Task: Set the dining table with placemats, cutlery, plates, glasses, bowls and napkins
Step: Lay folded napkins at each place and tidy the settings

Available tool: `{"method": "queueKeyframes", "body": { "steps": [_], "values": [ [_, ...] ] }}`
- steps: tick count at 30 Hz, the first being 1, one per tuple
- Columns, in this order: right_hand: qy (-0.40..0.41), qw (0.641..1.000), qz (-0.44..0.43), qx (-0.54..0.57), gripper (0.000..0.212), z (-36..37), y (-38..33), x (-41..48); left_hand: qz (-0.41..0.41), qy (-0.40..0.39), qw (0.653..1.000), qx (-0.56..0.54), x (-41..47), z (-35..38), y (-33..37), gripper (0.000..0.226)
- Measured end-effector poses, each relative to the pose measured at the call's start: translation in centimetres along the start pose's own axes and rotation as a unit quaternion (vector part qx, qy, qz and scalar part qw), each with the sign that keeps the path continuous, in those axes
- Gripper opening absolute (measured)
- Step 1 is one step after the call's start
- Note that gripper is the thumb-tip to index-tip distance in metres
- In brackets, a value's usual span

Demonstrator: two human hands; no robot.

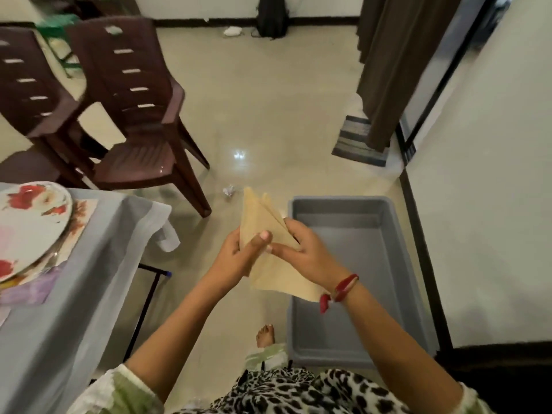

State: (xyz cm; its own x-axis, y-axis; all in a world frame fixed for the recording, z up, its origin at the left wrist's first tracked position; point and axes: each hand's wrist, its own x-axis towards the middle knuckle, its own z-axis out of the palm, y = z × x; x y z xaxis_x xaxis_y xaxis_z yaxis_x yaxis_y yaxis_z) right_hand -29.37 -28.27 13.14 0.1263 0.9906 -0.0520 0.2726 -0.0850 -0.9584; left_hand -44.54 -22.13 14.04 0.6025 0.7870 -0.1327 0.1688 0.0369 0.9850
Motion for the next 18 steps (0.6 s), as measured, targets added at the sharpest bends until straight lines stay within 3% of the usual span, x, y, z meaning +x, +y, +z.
{"method": "queueKeyframes", "body": {
  "steps": [3,6,8,11,14,16,18],
  "values": [
    [-0.039,0.999,-0.034,0.001,0.029,2.2,-2.8,0.5,0.000,0.067,0.998,0.006,-3.2,-1.9,1.2,0.060],
    [-0.027,0.999,-0.047,0.004,0.045,5.4,-4.7,0.6,-0.026,0.205,0.978,-0.039,-6.5,-4.4,1.6,0.023],
    [-0.036,0.997,-0.074,0.003,0.041,7.8,-5.8,0.7,-0.047,0.296,0.951,-0.077,-8.8,-6.1,1.5,0.012],
    [-0.087,0.992,-0.094,-0.007,0.025,11.4,-7.2,0.9,-0.063,0.375,0.918,-0.109,-12.1,-8.3,1.1,0.012],
    [-0.078,0.985,-0.143,-0.064,0.027,14.8,-8.3,1.1,-0.085,0.430,0.888,-0.140,-14.6,-10.5,0.3,0.017],
    [-0.068,0.949,-0.266,-0.156,0.037,16.9,-9.2,1.4,-0.092,0.468,0.863,-0.168,-15.8,-12.2,-0.3,0.016],
    [-0.141,0.888,-0.380,-0.218,0.048,18.9,-10.0,1.5,-0.097,0.499,0.839,-0.197,-16.9,-14.0,-0.9,0.018]
  ]
}}
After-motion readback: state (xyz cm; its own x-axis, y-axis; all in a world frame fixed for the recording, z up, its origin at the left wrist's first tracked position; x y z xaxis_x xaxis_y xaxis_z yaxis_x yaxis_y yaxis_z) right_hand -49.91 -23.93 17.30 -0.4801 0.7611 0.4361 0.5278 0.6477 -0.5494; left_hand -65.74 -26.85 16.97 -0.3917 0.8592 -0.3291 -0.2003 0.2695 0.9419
